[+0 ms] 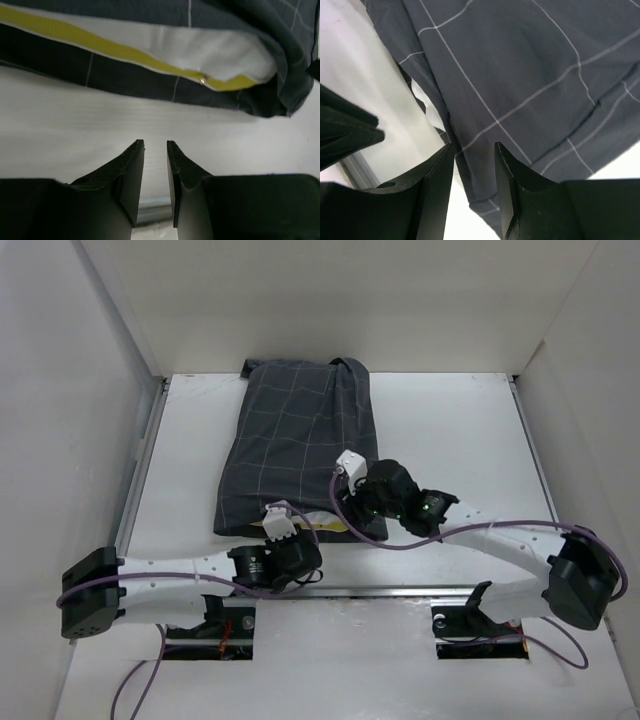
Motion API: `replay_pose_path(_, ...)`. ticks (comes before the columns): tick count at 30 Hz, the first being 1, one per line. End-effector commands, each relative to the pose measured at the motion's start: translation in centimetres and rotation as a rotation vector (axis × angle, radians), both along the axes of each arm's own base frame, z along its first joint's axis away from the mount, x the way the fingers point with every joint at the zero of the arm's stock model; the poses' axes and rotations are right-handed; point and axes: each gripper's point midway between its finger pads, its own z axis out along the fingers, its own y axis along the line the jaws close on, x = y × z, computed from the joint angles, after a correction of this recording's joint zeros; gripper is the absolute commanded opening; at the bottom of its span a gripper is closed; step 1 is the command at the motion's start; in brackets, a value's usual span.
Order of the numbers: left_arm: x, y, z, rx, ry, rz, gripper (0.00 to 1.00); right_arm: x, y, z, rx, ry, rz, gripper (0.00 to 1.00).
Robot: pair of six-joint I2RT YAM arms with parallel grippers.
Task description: Put the pillow into the pillowcase
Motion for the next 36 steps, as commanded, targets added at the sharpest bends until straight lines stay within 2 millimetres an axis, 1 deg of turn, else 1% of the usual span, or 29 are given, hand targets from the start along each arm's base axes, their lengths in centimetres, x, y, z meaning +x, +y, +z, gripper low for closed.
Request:
replay_pose_path(1, 3.0, 0.4, 1.5, -0.043, -0.123, 0.157, 0.22, 0.7, 2.4, 2.8, 0.054, -0.086, 0.086, 0.44)
replay_pose_path(2, 3.5, -0.1, 2.2, -0.077, -0.148, 0.171, 0.22, 0.5, 2.7, 2.2, 0.049, -0.069, 0.102, 0.46)
replay_pose_path(3, 4.0, 0.4, 1.9, -0.058, -0.167, 0.185, 0.19, 0.5, 2.9, 2.3, 0.053, -0.065, 0.111, 0.47)
replay_pose_path(5, 5.4, 1.2, 1.4, -0.049, -0.176, 0.221, 0.16, 0.4, 3.1, 1.8, 0.044, -0.056, 0.131, 0.49)
replay_pose_path(6, 5.9, 1.2, 1.8, -0.071, -0.183, 0.240, 0.14, 0.5, 3.3, 1.7, 0.043, -0.055, 0.131, 0.50)
replay_pose_path(8, 6.4, 2.1, 0.6, -0.039, -0.177, 0.250, 0.13, 0.2, 3.6, 1.4, 0.036, -0.049, 0.140, 0.50)
replay_pose_path(9, 7.0, 1.5, 1.0, -0.069, -0.204, 0.244, 0.13, 0.5, 3.5, 1.3, 0.038, -0.060, 0.130, 0.50)
replay_pose_path(10, 7.3, 1.5, 1.1, -0.065, -0.219, 0.239, 0.13, 1.0, 3.4, 1.0, 0.027, -0.068, 0.108, 0.45)
replay_pose_path(11, 7.6, 1.7, 0.7, -0.043, -0.223, 0.238, 0.13, 1.4, 3.4, 0.4, 0.013, -0.069, 0.093, 0.33)
replay_pose_path(12, 8.1, 1.8, 0.6, -0.041, -0.219, 0.244, 0.13, 1.7, 3.4, 0.8, 0.025, -0.064, 0.060, 0.22)
replay_pose_path(13, 8.6, 1.6, 0.7, -0.054, -0.224, 0.256, 0.13, 2.2, 3.4, 1.3, 0.029, -0.074, 0.034, 0.05)
replay_pose_path(14, 8.8, 1.5, 0.5, -0.049, -0.222, 0.248, 0.13, 2.2, 3.4, 1.3, 0.029, -0.074, 0.034, 0.00)
replay_pose_path(15, 9.1, 1.6, -0.1, -0.019, -0.225, 0.242, 0.13, 2.1, 3.4, 1.9, 0.050, -0.074, 0.026, 0.00)
replay_pose_path(16, 9.4, 1.1, -0.1, -0.036, -0.233, 0.244, 0.12, 1.7, 3.7, 2.8, 0.071, -0.073, 0.050, 0.00)
replay_pose_path(18, 9.9, 0.8, -0.9, -0.010, -0.230, 0.244, 0.12, 0.5, 3.6, 4.3, 0.104, -0.051, 0.085, 0.00)
replay_pose_path(19, 10.7, 0.6, -0.3, -0.020, -0.246, 0.269, 0.12, -0.3, 3.9, 4.9, 0.128, -0.023, 0.112, 0.00)
replay_pose_path(20, 11.3, 0.1, 0.2, -0.037, -0.263, 0.282, 0.12, -1.8, 4.2, 5.2, 0.156, 0.026, 0.165, 0.00)
replay_pose_path(21, 12.2, 0.6, 0.7, -0.027, -0.292, 0.326, 0.12, -3.0, 4.2, 5.3, 0.172, 0.074, 0.191, 0.00)
replay_pose_path(23, 13.9, 0.3, 1.7, -0.030, -0.322, 0.389, 0.12, -5.0, 4.2, 6.4, 0.229, 0.142, 0.236, 0.00)
replay_pose_path(25, 15.4, 0.4, 2.7, -0.042, -0.353, 0.450, 0.12, -7.0, 3.8, 6.5, 0.257, 0.201, 0.282, 0.00)
replay_pose_path(26, 16.5, 0.4, 4.1, -0.078, -0.373, 0.490, 0.12, -7.3, 3.7, 6.5, 0.265, 0.218, 0.281, 0.00)
replay_pose_path(27, 17.1, 0.3, 4.4, -0.088, -0.379, 0.504, 0.12, -7.5, 3.5, 5.9, 0.258, 0.237, 0.274, 0.00)
replay_pose_path(28, 17.6, 0.4, 5.0, -0.095, -0.389, 0.513, 0.12, -7.3, 3.4, 6.1, 0.260, 0.223, 0.261, 0.00)
replay_pose_path(29, 18.4, 0.6, 5.5, -0.103, -0.395, 0.534, 0.12, -7.2, 3.2, 5.5, 0.252, 0.235, 0.241, 0.00)
replay_pose_path(31, 19.0, 0.5, 5.8, -0.115, -0.402, 0.549, 0.12, -6.7, 3.0, 4.8, 0.229, 0.235, 0.207, 0.00)
replay_pose_path(33, 19.2, 0.5, 5.2, -0.102, -0.390, 0.568, 0.12, -6.1, 2.9, 4.4, 0.218, 0.238, 0.169, 0.00)
replay_pose_path(34, 19.3, 0.2, 5.4, -0.097, -0.385, 0.555, 0.12, -5.4, 2.7, 3.8, 0.199, 0.228, 0.133, 0.00)
replay_pose_path(35, 19.0, 0.0, 4.8, -0.070, -0.362, 0.519, 0.14, -5.0, 2.6, 3.7, 0.197, 0.224, 0.103, 0.00)
replay_pose_path(36, 18.8, 0.0, 5.1, -0.056, -0.352, 0.505, 0.15, -4.5, 2.6, 2.6, 0.169, 0.232, 0.078, 0.00)
